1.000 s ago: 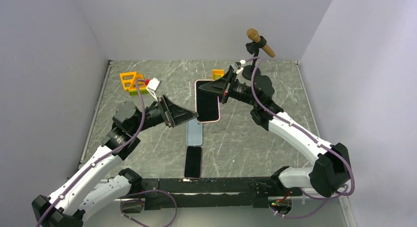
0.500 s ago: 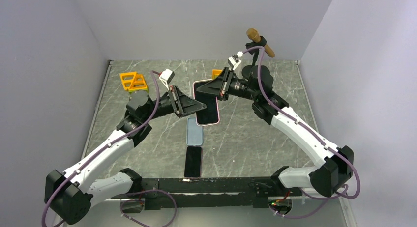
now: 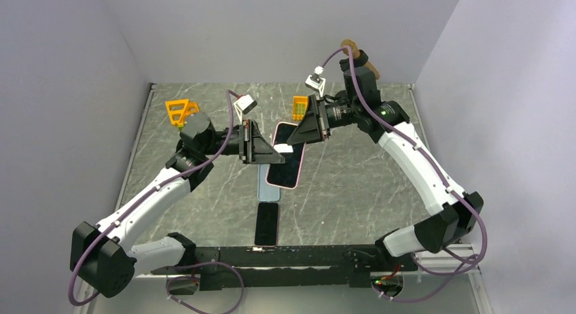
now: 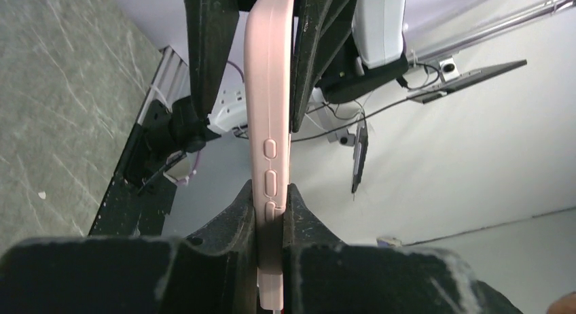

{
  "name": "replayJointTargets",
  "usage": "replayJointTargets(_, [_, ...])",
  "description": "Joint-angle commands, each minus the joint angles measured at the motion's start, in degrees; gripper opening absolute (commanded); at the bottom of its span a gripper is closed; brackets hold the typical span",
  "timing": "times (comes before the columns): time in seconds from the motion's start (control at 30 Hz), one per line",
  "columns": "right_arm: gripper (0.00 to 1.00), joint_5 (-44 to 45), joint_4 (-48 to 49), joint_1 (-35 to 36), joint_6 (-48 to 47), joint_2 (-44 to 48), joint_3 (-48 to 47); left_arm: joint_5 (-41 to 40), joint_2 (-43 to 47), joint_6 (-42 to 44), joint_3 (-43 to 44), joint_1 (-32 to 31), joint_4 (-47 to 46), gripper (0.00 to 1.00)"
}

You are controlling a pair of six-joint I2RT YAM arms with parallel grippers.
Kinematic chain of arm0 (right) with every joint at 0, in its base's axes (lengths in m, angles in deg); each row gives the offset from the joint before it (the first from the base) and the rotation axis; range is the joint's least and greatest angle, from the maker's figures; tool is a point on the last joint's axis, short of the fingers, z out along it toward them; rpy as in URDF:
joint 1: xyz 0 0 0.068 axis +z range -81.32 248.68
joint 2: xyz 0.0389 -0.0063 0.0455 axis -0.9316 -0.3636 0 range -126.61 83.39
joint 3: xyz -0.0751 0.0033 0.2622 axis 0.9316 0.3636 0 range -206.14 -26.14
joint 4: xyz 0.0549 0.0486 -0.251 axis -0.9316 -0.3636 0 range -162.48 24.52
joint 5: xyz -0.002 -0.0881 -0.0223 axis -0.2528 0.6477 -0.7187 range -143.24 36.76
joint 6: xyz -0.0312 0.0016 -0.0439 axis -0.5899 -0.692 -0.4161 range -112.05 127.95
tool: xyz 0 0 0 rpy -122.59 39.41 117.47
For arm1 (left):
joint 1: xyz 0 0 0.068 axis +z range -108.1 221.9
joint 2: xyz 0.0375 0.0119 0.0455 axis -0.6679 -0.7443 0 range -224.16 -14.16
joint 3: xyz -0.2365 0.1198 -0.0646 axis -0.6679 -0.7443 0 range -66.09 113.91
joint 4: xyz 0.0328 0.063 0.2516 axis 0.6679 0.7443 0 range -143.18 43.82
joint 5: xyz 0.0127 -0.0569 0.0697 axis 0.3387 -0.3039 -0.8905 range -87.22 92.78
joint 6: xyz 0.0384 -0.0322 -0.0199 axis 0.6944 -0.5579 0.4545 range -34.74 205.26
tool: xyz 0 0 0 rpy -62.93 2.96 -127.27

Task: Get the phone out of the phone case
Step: Remove the phone case from the phone.

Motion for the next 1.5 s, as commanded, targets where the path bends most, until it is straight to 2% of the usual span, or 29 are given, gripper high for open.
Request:
replayJointTargets(0.0, [0.45, -7.5, -6.6, 0.4, -7.3, -1.0, -3.9, 6.5, 0.6, 0.5, 4.0, 0.1, -4.8, 0.0])
replayJointTargets(0.07, [0.43, -8.3, -1.9, 1.4, -4.2, -1.3, -3.0, 7.1, 0.3, -1.5, 3.7, 0.0, -7.2, 0.0])
replayJointTargets(0.17, [0.29, -8.5, 1.2, 3.5, -1.6, -2.4, -2.9, 7.6, 0.3, -1.9, 4.5, 0.0, -7.6, 0.0])
replayJointTargets(0.23, [0.18, -8.0, 2.1, 5.4, -0.8, -2.8, -3.3, 7.7, 0.4, 0.4, 6.0, 0.1, -3.7, 0.0])
replayJointTargets(0.3, [0.0, -6.8, 6.4, 6.6, 2.2, -2.3, -2.3, 6.3, 0.8, 4.9, 7.9, 0.3, 2.2, 0.0])
replayJointTargets(0.33, [0.0, -5.1, 8.8, 6.6, 4.2, -1.4, -1.3, 4.9, 1.3, 6.7, 8.7, 0.7, 5.5, 0.05])
replayJointTargets(0.43, [0.0, 0.5, 22.9, 4.7, 15.5, 3.0, 4.9, -4.4, 4.8, 11.0, 9.9, 2.8, 16.4, 0.45])
replayJointTargets(0.53, [0.0, 7.3, 39.7, 1.1, 31.8, 7.4, 12.9, -20.4, 11.4, 15.2, 10.0, 3.4, 29.5, 0.86])
replayJointTargets(0.6, [0.0, 12.5, 45.2, -0.4, 37.3, 9.0, 16.1, -29.2, 15.8, 14.0, 8.0, 3.4, 33.0, 0.93])
replayJointTargets(0.7, [0.0, 20.1, 48.7, -0.2, 39.6, 10.4, 18.2, -34.8, 20.2, 6.3, 2.7, 3.4, 32.0, 0.91])
replayJointTargets(0.87, [0.0, 27.7, 50.5, -0.2, 40.4, 12.1, 20.2, -28.7, 20.3, -7.7, -7.2, 3.4, 11.2, 0.8])
replayJointTargets(0.93, [0.0, 29.3, 49.6, -0.1, 40.1, 12.4, 20.1, -27.6, 19.6, -8.3, -7.3, 3.1, 7.4, 0.76])
replayJointTargets(1.1, [0.0, 31.4, 54.1, 0.0, 42.8, 12.7, 22.5, -23.9, 17.3, -6.0, -3.6, 2.3, 9.6, 0.63])
replayJointTargets(1.23, [0.0, 30.9, 55.2, -0.1, 44.1, 11.4, 21.9, -24.4, 17.3, -8.1, -5.8, 1.3, 6.6, 0.54])
replayJointTargets(1.37, [0.0, 30.2, 55.3, 0.2, 44.0, 11.2, 21.5, -26.4, 17.8, -10.0, -8.4, 1.3, 2.8, 0.49])
replayJointTargets(1.47, [0.0, 30.1, 55.4, 0.3, 43.9, 11.5, 21.6, -26.0, 16.8, -10.5, -8.1, 1.2, 0.8, 0.51])
